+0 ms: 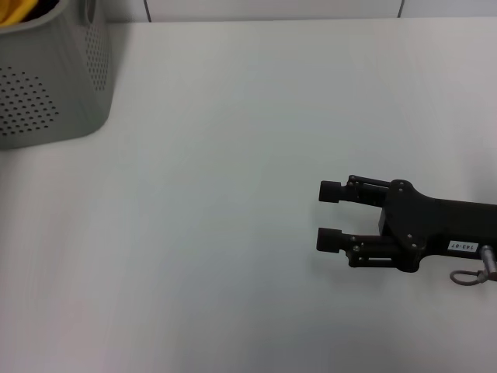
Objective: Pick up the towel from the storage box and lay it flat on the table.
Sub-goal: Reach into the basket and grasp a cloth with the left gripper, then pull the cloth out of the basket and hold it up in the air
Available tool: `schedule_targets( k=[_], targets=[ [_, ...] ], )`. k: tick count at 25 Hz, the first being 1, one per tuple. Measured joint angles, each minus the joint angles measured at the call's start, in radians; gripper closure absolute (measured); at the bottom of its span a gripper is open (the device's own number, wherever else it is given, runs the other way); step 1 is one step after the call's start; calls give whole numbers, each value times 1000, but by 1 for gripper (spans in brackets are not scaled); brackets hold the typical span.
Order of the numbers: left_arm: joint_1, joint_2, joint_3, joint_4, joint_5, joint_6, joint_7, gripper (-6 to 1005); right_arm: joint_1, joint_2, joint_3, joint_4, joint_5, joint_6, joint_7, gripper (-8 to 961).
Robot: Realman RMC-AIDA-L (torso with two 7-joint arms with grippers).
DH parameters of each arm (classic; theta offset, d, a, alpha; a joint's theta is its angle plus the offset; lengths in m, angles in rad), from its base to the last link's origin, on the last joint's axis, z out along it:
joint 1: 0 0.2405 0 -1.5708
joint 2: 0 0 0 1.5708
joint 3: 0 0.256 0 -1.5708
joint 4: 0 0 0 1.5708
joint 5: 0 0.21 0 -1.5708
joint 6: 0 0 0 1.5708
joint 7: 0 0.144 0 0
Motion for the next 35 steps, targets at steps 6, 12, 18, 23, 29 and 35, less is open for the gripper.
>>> schedule_targets(
  k=[6, 12, 18, 23, 29, 35],
  targets=[
    [-9, 0, -1, -14, 41, -1, -9, 187, -1, 2, 0, 0, 0, 0, -3, 165],
    [-24, 0, -4, -27, 52, -1, -26, 191, -2, 3, -1, 0, -2, 1, -7, 165],
    [-38, 4, -1, -39, 63, 7, -35, 195, -7, 3, -2, 0, -2, 0, -8, 166],
    [-79, 4, -7, -83, 123, 38, -53, 283, -4, 3, -2, 11, -2, 0, -11, 166],
    [-91, 4, -2, -93, 157, 49, -73, 530, -7, 4, -1, 12, -2, 0, -11, 166],
    [-51, 4, -8, 1, 23, 85, -87, 732, -11, 5, 4, 18, -1, 0, -11, 166]
  ],
)
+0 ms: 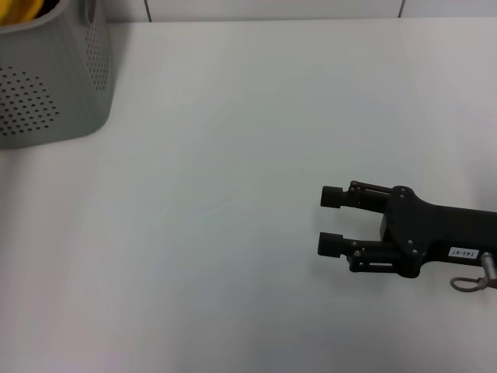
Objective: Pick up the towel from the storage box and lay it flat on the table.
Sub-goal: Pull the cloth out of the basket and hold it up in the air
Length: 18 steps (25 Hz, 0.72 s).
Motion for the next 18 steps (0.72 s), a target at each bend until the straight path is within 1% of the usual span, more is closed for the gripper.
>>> schedule_targets(
  k=[2, 4, 8, 9, 11, 14, 16, 18],
  targets=[
    [32, 0, 0, 49, -101, 16, 16, 789, -2, 0, 3, 3, 3, -4, 0, 167],
    [75, 0, 0, 106, -236, 40, 49, 846, -2, -1, 4, 5, 6, -7, 0, 167],
    [183, 0, -5, 198, -574, 101, 162, 933, -3, -1, 27, -1, 8, -27, -4, 167],
    [215, 0, -10, 213, -705, 130, 212, 953, -3, -3, 41, -2, 8, -38, -13, 167],
    [247, 0, -30, 216, -864, 192, 282, 973, -6, -7, 73, -4, 8, -61, -41, 167],
    [254, -1, -92, 185, -1089, 328, 348, 973, -8, -25, 143, -6, 8, -81, -90, 167],
    [235, 3, -146, 136, -1213, 437, 363, 974, -5, -39, 189, -6, 8, -97, -98, 168],
    [211, 8, -196, 88, -1273, 522, 363, 974, 2, -50, 223, -7, 8, -133, -99, 168]
  ],
)
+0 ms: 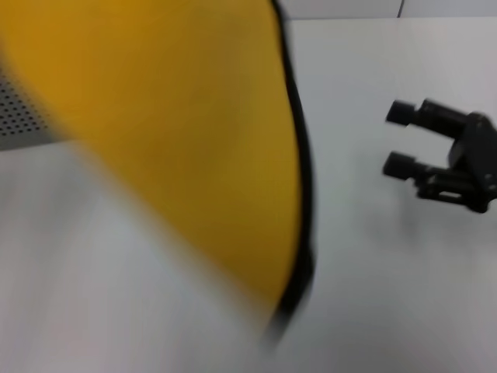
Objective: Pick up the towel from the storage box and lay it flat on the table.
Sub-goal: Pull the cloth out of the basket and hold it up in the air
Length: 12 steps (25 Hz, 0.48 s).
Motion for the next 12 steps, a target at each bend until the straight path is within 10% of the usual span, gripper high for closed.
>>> schedule_targets(
  k=[12],
  targets=[
    [-92, 3, -11, -265, 137, 269, 239, 975, 40, -1, 69, -6, 2, -189, 38, 171]
  ],
)
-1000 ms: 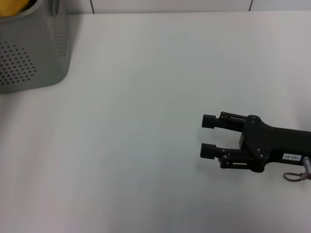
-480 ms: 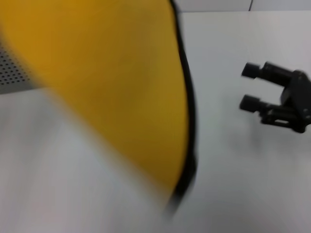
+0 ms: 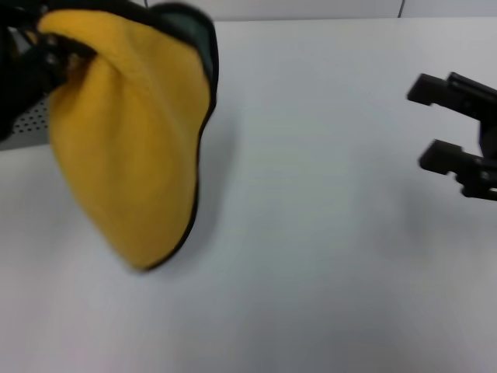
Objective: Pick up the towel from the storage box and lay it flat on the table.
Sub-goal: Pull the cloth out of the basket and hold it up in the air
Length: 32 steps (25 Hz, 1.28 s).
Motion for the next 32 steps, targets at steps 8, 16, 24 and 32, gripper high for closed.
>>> schedule_targets(
  k=[8, 16, 24, 32],
  targets=[
    [-45, -2, 64, -110, -5, 1, 222, 976, 37, 21, -11, 6, -9, 68, 14, 173],
    [-60, 2, 172, -123, -21, 28, 315, 975, 76, 42, -56, 28, -39, 104, 32, 183],
    [-60, -3, 214, -125, -74, 33, 388, 975, 126, 54, -78, 77, -48, 121, 34, 239],
    [-69, -8, 215, -125, -79, 34, 393, 974, 137, 60, -129, 95, -48, 95, 35, 316]
  ],
)
